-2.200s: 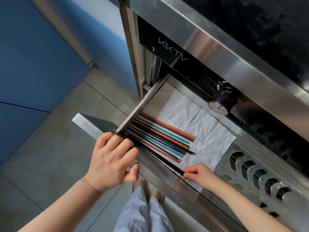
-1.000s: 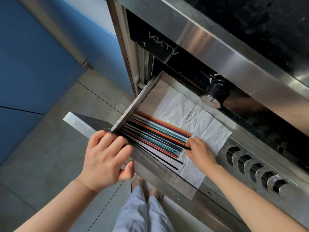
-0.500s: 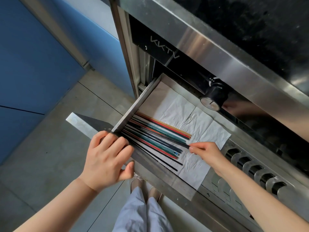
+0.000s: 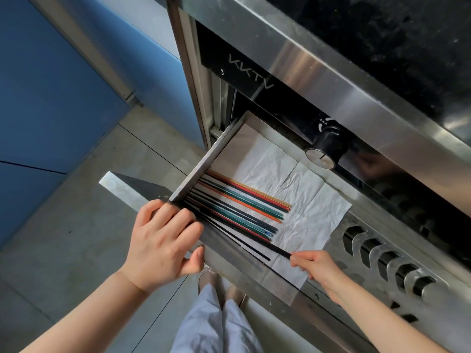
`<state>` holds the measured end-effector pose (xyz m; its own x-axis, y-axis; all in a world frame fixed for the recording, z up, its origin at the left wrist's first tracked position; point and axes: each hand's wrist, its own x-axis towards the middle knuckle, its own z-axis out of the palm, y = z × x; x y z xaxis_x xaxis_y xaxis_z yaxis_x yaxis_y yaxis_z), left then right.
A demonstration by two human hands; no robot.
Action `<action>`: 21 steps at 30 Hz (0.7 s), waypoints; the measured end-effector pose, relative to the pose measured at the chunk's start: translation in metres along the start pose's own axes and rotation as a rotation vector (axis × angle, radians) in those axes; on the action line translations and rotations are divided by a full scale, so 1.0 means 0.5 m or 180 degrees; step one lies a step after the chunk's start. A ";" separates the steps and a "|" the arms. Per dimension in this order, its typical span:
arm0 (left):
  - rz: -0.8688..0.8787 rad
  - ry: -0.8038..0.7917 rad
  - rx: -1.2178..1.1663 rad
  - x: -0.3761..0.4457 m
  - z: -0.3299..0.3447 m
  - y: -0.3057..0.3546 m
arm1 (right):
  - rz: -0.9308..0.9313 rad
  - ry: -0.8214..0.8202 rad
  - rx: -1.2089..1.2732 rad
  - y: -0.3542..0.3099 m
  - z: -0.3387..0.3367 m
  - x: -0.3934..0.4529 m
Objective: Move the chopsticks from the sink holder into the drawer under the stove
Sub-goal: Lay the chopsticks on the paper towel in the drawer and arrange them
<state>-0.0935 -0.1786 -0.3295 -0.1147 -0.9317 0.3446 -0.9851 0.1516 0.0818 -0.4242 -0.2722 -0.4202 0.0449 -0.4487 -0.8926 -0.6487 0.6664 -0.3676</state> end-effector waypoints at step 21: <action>-0.0011 -0.0007 -0.0012 0.000 0.000 0.000 | -0.0191 0.0053 -0.0219 -0.067 0.083 0.034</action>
<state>-0.0935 -0.1785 -0.3293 -0.1117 -0.9329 0.3424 -0.9850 0.1496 0.0863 -0.3702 -0.2772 -0.4339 0.0730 -0.4967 -0.8648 -0.6958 0.5959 -0.4010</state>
